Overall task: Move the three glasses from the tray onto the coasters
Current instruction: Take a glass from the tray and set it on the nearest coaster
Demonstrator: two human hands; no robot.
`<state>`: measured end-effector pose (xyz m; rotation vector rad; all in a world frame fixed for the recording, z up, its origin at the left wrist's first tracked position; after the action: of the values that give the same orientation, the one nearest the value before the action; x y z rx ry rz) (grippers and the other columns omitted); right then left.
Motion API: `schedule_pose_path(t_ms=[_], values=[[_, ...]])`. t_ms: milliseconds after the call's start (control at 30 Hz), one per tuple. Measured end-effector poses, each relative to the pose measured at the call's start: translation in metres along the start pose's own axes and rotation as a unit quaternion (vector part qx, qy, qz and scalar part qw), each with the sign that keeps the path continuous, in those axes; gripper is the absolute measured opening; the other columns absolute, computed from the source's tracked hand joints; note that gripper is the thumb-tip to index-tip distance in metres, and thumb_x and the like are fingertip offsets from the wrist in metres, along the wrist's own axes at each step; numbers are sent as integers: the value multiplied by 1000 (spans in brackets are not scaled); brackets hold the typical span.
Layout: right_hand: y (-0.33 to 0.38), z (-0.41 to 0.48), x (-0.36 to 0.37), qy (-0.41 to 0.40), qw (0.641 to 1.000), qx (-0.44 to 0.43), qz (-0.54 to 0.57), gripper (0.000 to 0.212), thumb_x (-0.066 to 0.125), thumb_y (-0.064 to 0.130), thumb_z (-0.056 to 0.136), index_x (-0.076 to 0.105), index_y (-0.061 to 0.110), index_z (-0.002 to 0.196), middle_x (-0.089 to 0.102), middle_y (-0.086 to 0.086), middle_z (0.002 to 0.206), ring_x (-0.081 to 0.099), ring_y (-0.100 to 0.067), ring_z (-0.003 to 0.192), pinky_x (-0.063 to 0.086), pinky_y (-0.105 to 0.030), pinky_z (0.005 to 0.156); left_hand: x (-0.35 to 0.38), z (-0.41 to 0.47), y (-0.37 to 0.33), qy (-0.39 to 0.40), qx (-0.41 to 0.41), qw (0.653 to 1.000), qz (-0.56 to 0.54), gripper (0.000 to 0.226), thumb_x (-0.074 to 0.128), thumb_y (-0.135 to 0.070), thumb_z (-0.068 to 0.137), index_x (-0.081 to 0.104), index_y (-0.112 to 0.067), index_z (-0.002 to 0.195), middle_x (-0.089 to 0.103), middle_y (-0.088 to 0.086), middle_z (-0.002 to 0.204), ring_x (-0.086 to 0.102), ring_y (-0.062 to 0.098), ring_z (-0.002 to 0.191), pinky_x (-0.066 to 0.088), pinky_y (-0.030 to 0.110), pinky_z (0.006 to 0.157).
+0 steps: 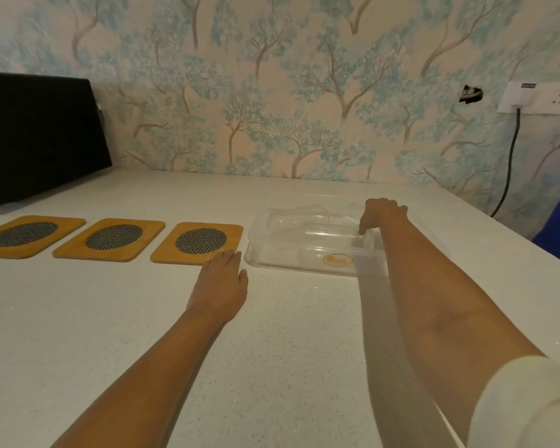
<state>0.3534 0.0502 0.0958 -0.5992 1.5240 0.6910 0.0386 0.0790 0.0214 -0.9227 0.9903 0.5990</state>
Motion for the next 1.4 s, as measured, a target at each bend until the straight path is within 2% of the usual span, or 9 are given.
schedule_pose_path(t_ms=[233, 367, 600, 767, 867, 1033, 1133, 1267, 1400], values=[[-1, 0, -7, -35, 999, 4, 29, 68, 81, 28, 70, 54, 13, 131, 55, -11, 131, 51, -32, 125, 38, -43, 108, 0, -1, 0, 4, -1, 1000, -3, 49, 31, -26, 101, 26, -10, 147, 24, 7, 157, 17, 21, 147, 13, 37, 122], [-7, -6, -22, -99, 989, -2, 112, 67, 80, 29, 73, 52, 8, 131, 57, -15, 128, 55, -34, 119, 47, -38, 93, -1, -1, 0, 1, 3, 1000, -7, 49, 31, -26, 101, 26, -10, 147, 25, 8, 157, 18, 22, 147, 14, 38, 123], [-6, -31, -60, -197, 947, -38, 252, 79, 80, 35, 73, 43, 12, 139, 52, -15, 136, 51, -35, 125, 45, -41, 97, -2, -2, -1, 1, 6, 1000, -9, 49, 31, -27, 101, 27, -10, 147, 25, 9, 157, 19, 23, 147, 14, 39, 123], [16, -61, -75, -226, 905, -67, 354, 78, 79, 38, 72, 42, 13, 136, 57, -12, 134, 55, -32, 121, 46, -41, 96, -6, -4, -4, -6, 12, 1000, -20, 48, 30, -26, 101, 27, -9, 147, 26, 9, 157, 19, 23, 147, 14, 38, 123], [36, -83, -82, -247, 883, -102, 386, 80, 77, 39, 73, 36, 21, 140, 58, -12, 131, 56, -33, 118, 46, -41, 94, -7, -5, -5, -14, 22, 999, -19, 49, 30, -26, 101, 27, -8, 146, 27, 10, 156, 20, 24, 146, 13, 37, 122], [67, -113, -82, -238, 867, -130, 418, 82, 75, 41, 74, 31, 30, 143, 57, -12, 130, 54, -32, 119, 43, -40, 96, -9, -5, -3, -18, 31, 999, -33, 48, 30, -25, 101, 29, -7, 146, 29, 12, 155, 22, 25, 145, 15, 37, 121], [84, -128, -76, -216, 848, -121, 469, 80, 75, 42, 76, 32, 29, 142, 58, -14, 125, 54, -31, 118, 44, -41, 97, -22, -10, -3, -40, 21, 990, -131, 46, 32, -28, 101, 34, -10, 143, 36, 10, 151, 31, 25, 141, 25, 39, 118], [114, -143, -59, -167, 808, -114, 553, 79, 76, 45, 72, 34, 31, 138, 56, -7, 106, 57, -31, 113, 51, -50, 96, -61, -11, -1, -89, -19, 943, -319, 46, 34, -33, 100, 40, -13, 140, 44, 9, 147, 40, 26, 135, 33, 39, 111], [151, -162, -47, -143, 802, -132, 565, 80, 77, 44, 71, 34, 34, 138, 59, -9, 112, 59, -30, 111, 52, -51, 93, -101, -2, -3, -91, -9, 903, -419, 45, 30, -38, 100, 43, -16, 137, 49, 8, 141, 45, 24, 129, 35, 31, 101]])
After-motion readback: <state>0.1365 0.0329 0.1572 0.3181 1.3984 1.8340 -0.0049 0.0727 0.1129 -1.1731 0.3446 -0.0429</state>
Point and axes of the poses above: each hand's wrist, its own z-axis towards the middle knuckle, its own x-axis out of the palm, y = z × x, the point moved 9 cm from there along z, towards the middle knuckle
